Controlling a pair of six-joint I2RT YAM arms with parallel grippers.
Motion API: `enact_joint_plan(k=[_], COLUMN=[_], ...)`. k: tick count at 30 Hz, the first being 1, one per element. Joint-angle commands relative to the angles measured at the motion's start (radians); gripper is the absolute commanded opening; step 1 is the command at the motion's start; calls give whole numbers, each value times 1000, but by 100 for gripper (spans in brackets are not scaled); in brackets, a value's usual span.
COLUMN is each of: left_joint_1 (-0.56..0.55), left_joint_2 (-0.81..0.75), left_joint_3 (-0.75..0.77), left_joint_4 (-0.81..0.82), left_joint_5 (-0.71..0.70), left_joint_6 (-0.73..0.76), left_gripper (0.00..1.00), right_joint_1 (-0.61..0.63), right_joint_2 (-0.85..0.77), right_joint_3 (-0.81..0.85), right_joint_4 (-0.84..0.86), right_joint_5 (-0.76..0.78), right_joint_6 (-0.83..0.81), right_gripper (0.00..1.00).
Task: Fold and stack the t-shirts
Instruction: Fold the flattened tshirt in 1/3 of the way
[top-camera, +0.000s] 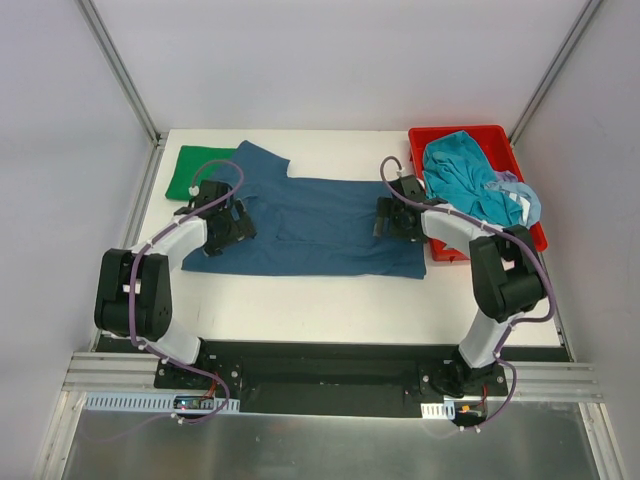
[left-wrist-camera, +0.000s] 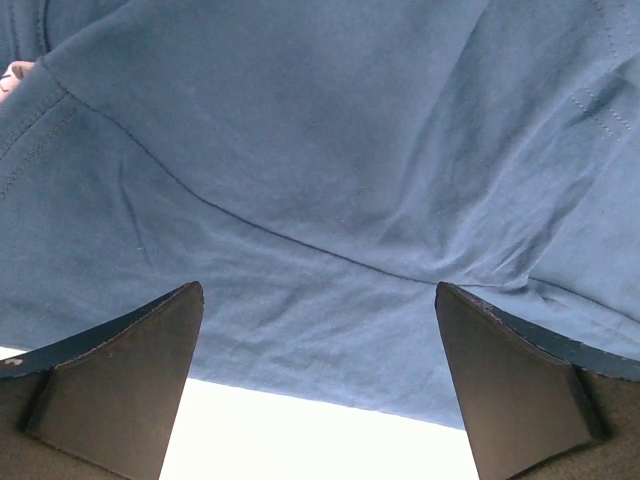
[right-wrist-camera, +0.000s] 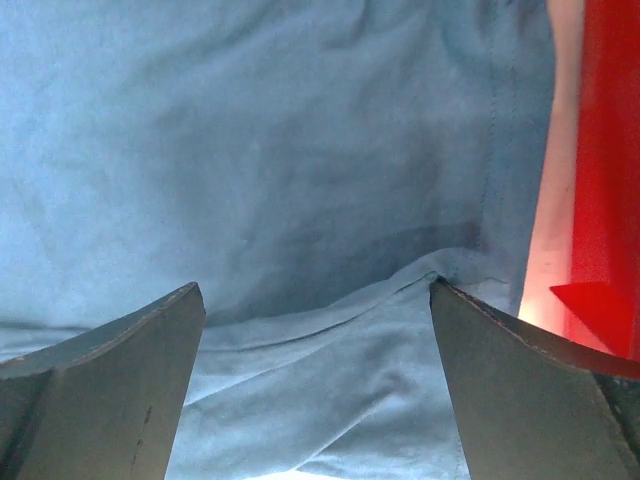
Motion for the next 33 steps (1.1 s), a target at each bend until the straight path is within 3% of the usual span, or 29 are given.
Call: enact_joint_plan(k=[1, 9, 19, 28, 33], left_joint_1=[16, 16, 18, 26, 26], left_joint_2=[-61, -104, 48, 48, -40], left_joint_3=[-15, 5, 68, -35, -115], left_joint_4=[3, 3, 7, -84, -172], left_joint_5=[-18, 33, 74, -1, -15], left_joint_6=[-2, -5, -25, -50, -96], left_gripper=[99, 99, 99, 99, 99], right_joint_1=[-12, 2, 53, 51, 54], right_joint_2=[0, -118, -93, -152, -224], right_joint_3=[66, 31, -95, -242, -307], right_joint_4=[-13, -40, -39, -42, -45], right_joint_5=[42, -80, -231, -214, -228], right_joint_6=[-41, -80, -34, -32, -31], right_gripper=[96, 96, 96, 96, 97])
